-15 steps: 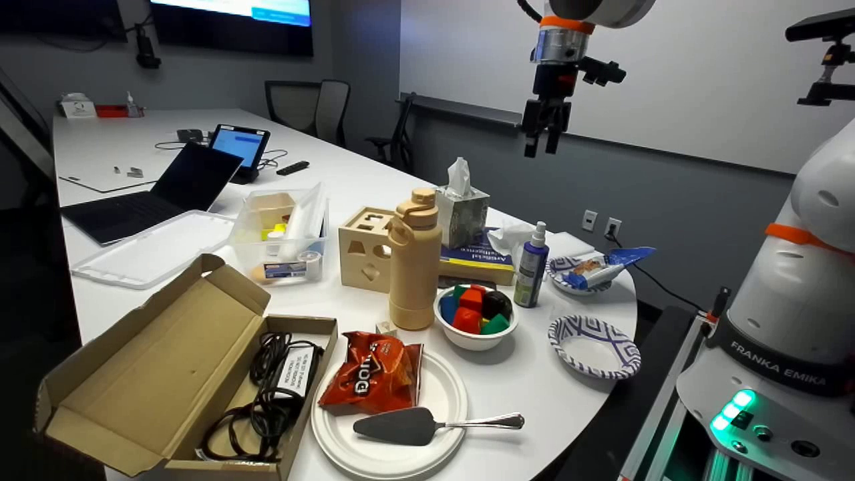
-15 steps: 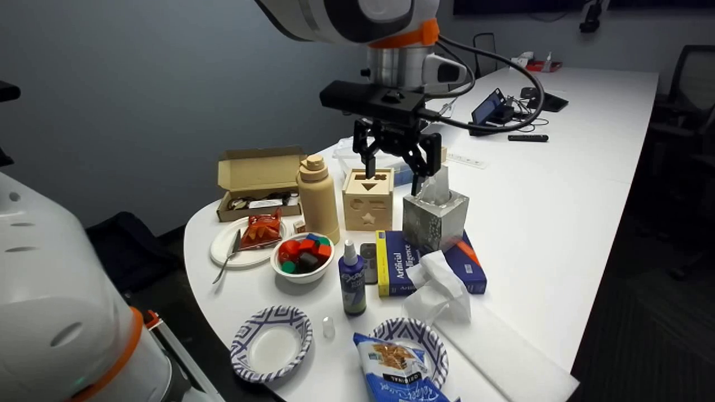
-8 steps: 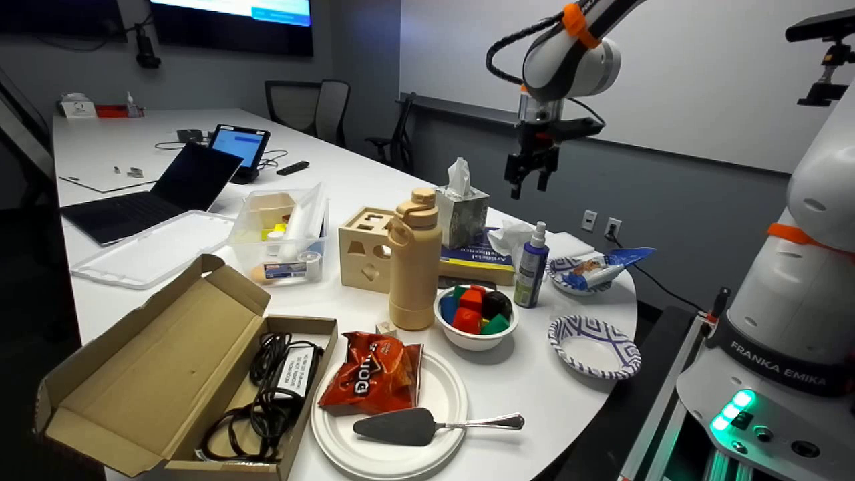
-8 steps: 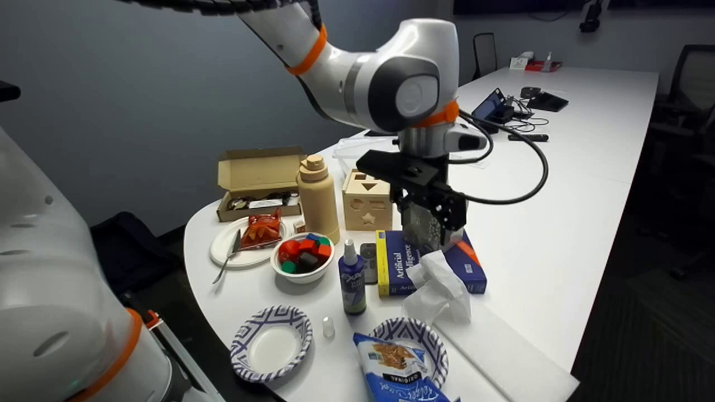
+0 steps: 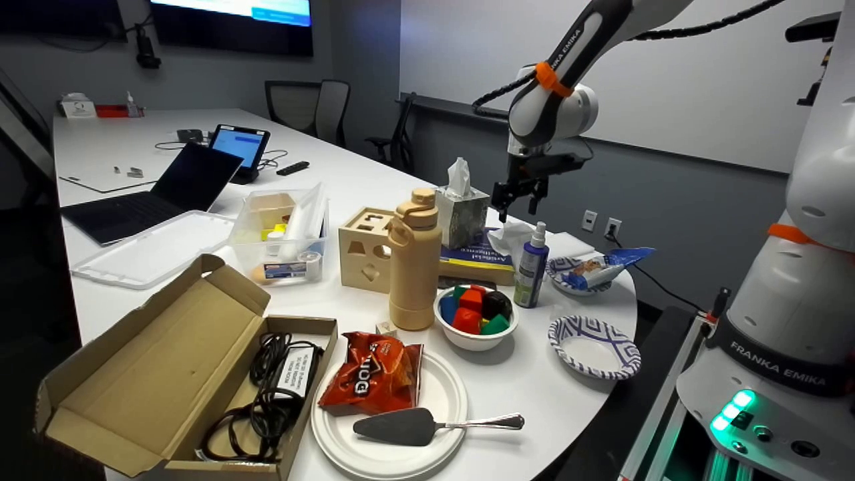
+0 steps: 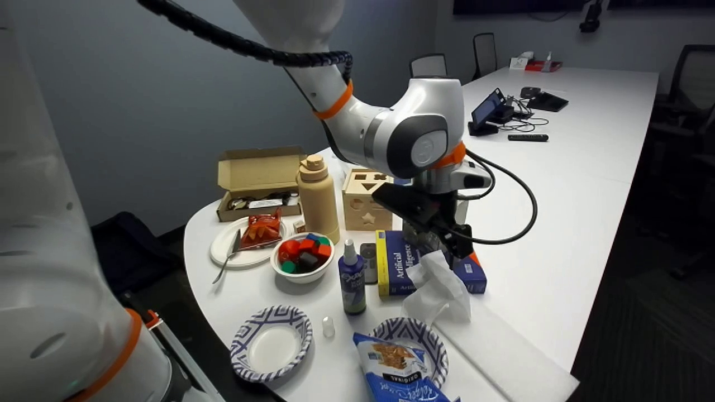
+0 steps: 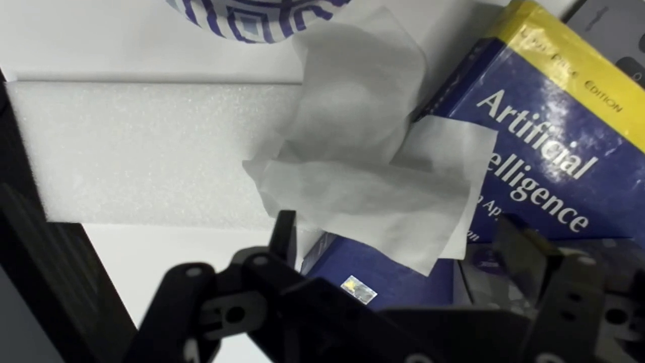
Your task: Grab the tissue and wipe the table
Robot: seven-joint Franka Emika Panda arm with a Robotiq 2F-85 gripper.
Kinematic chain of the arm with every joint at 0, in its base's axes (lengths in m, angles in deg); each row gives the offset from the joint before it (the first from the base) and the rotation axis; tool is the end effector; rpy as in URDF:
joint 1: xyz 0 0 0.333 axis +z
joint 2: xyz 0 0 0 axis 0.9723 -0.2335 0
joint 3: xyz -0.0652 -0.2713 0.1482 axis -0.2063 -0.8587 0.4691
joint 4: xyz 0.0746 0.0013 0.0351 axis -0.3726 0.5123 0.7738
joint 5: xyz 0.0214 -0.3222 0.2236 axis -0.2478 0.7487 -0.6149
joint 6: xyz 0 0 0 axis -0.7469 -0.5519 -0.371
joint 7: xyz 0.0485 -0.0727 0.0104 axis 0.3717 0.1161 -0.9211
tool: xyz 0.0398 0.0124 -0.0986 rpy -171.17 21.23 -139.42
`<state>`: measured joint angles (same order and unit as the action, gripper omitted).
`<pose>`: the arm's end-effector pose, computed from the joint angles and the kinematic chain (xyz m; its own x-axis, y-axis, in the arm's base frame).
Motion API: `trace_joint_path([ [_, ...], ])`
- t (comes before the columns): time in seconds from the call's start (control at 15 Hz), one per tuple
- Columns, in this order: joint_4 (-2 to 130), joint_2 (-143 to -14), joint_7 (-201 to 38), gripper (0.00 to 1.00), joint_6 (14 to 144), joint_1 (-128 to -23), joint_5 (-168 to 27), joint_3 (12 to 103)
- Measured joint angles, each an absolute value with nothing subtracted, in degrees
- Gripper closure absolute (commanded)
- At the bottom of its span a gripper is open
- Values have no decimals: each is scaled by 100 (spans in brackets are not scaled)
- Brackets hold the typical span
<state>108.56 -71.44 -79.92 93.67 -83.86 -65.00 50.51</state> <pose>0.4842 -0.1557 0.2567 0.9542 -0.2927 0.0621 -0.2978 -0.9491 0.1022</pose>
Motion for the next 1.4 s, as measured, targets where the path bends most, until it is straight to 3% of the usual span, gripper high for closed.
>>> trace_joint_path([
  [0.33,10732,-7413,-7640,0,9594,-8380,-6500,5028],
  [0.4,10706,-7481,-7584,25,9620,-8367,-6499,5024],
  [0.47,10682,-7541,-7541,26,9644,-8356,-6497,5019],
  [1.07,10508,-7745,-7385,96,9685,-8286,-6491,4925],
  [1.13,10506,-7751,-7384,100,9680,-8286,-6491,4915],
  [1.4,10498,-7777,-7384,100,9520,-8286,-6491,4888],
])
